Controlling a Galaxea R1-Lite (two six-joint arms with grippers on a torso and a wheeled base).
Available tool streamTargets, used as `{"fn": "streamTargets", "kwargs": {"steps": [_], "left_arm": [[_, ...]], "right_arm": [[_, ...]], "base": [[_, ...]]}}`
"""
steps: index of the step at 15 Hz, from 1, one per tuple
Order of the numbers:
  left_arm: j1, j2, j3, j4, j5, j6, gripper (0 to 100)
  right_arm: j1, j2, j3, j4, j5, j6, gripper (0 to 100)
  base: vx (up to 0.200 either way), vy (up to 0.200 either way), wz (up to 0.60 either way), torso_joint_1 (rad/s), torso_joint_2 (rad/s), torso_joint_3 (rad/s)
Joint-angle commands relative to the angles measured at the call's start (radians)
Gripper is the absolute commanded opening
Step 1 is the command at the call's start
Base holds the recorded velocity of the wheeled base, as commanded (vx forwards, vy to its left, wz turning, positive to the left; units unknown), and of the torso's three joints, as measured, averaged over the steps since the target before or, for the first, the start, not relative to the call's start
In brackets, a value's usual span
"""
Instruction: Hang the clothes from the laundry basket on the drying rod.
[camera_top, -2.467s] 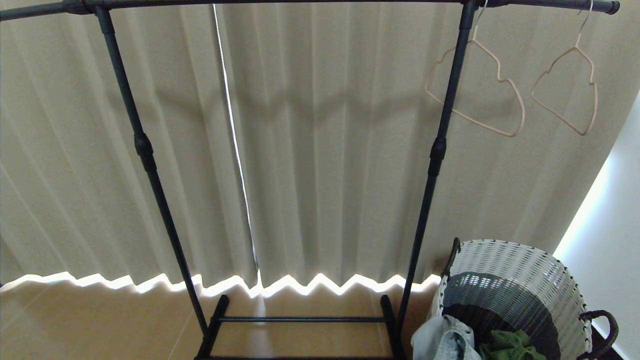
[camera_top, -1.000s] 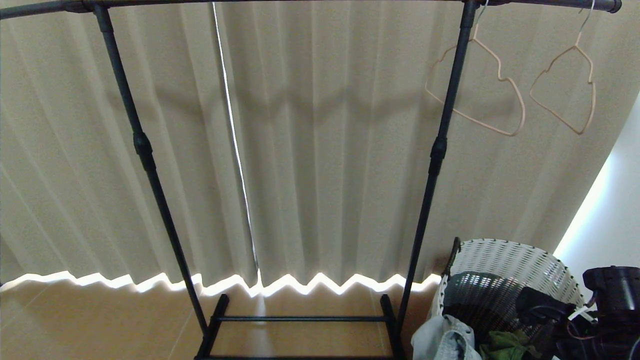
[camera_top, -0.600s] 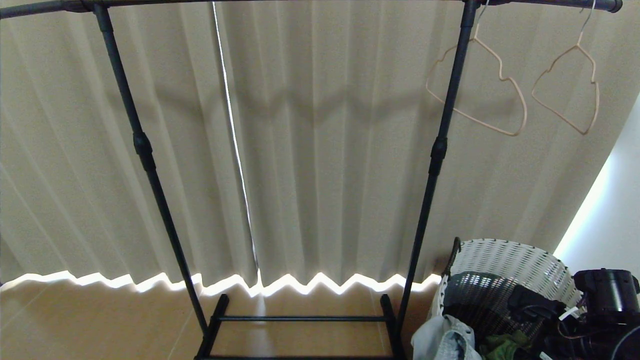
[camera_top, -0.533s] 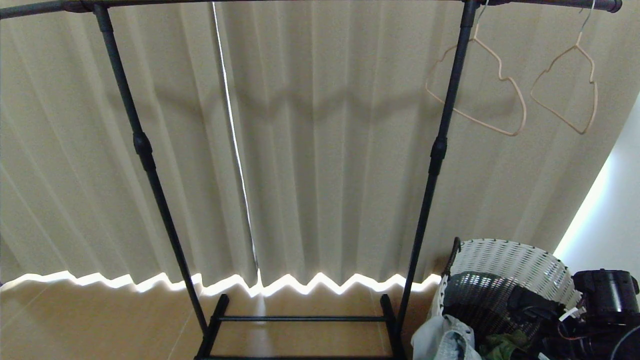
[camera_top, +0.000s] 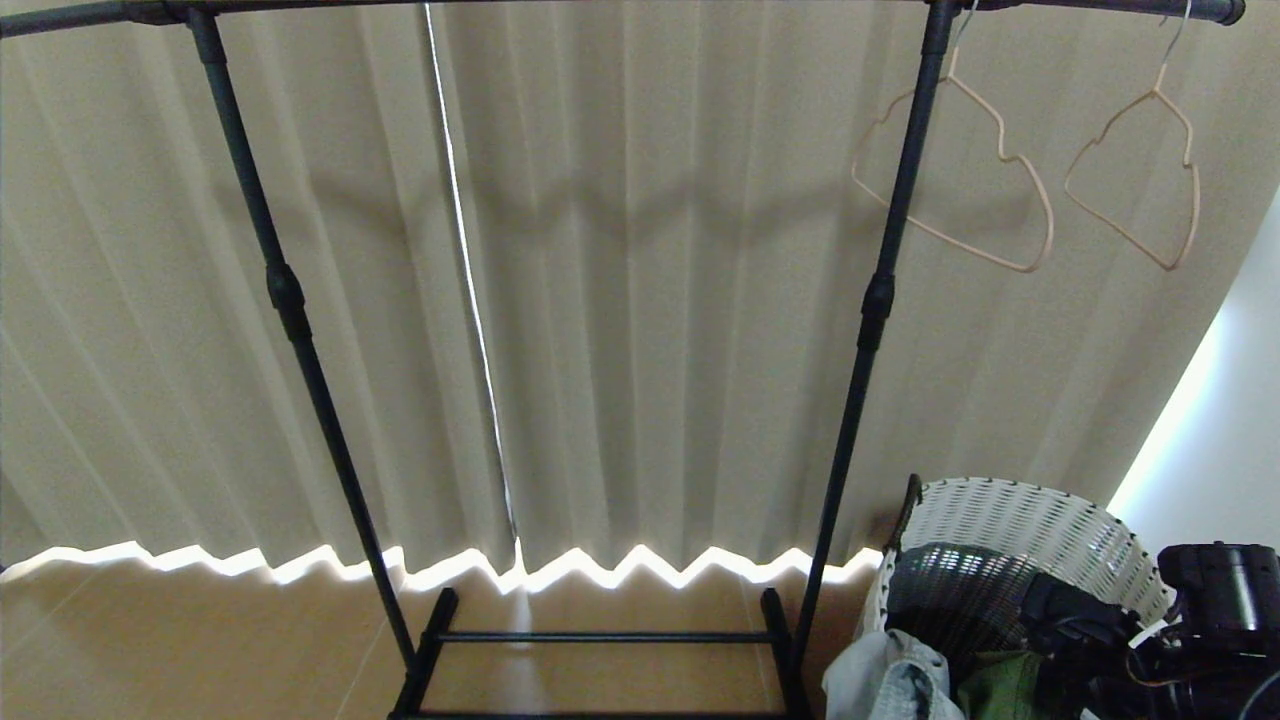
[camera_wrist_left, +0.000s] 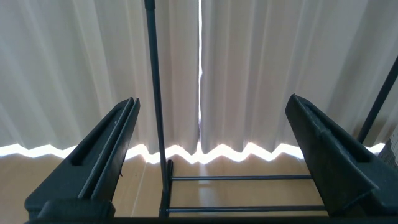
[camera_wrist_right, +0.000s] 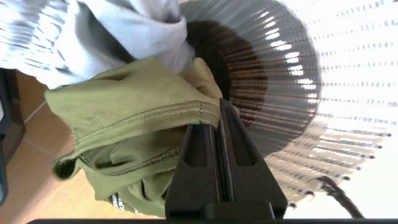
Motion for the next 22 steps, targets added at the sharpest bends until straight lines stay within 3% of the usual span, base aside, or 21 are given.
{"fn": "streamTargets", "kwargs": {"steps": [1,2,3,4,6,8,9,10,11,18,22], "left_arm": [[0.000,0.000,0.000,0.000,0.000,0.000,100],[0.000,0.000,0.000,0.000,0.000,0.000,100],[0.000,0.000,0.000,0.000,0.000,0.000,100],[0.000,0.000,0.000,0.000,0.000,0.000,100],[0.000,0.000,0.000,0.000,0.000,0.000,100],[0.000,0.000,0.000,0.000,0.002,0.000,100],[0.000,0.000,0.000,0.000,0.005,0.003,100],[0.000,0.000,0.000,0.000,0.002,0.003,100],[0.000,0.000,0.000,0.000,0.002,0.003,100],[0.000,0.000,0.000,0.000,0.003,0.000,100],[0.000,0.000,0.000,0.000,0.008,-0.002,100]], "right_arm": [[-0.003,-0.209,0.079,-0.020,-0.001,0.004,0],[-0.003,-0.225,0.082,-0.018,-0.001,0.004,0],[-0.027,-0.390,0.090,0.026,-0.011,0.008,0],[-0.055,-0.450,0.083,0.063,-0.017,0.008,0],[-0.124,-0.651,0.025,0.237,-0.048,0.008,0],[-0.193,-0.854,-0.139,0.580,-0.051,0.053,0],[-0.205,-0.953,-0.292,0.865,-0.050,0.139,0],[-0.204,-1.002,-0.394,1.046,-0.050,0.211,0],[-0.204,-1.035,-0.457,1.152,-0.048,0.258,0],[-0.205,-1.179,-0.473,1.188,-0.048,0.286,0],[-0.205,-1.216,-0.450,1.188,-0.048,0.286,0]], "base": [[0.000,0.000,0.00,0.000,0.00,0.000],[0.000,0.000,0.00,0.000,0.00,0.000],[0.000,0.000,0.00,0.000,0.00,0.000],[0.000,0.000,0.00,0.000,0.00,0.000],[0.000,0.000,0.00,0.000,0.00,0.000],[0.000,0.000,0.00,0.000,0.00,0.000],[0.000,0.000,0.00,0.000,0.00,0.000],[0.000,0.000,0.00,0.000,0.00,0.000],[0.000,0.000,0.00,0.000,0.00,0.000],[0.000,0.000,0.00,0.000,0.00,0.000],[-0.200,0.000,0.00,0.005,0.00,0.004]]}}
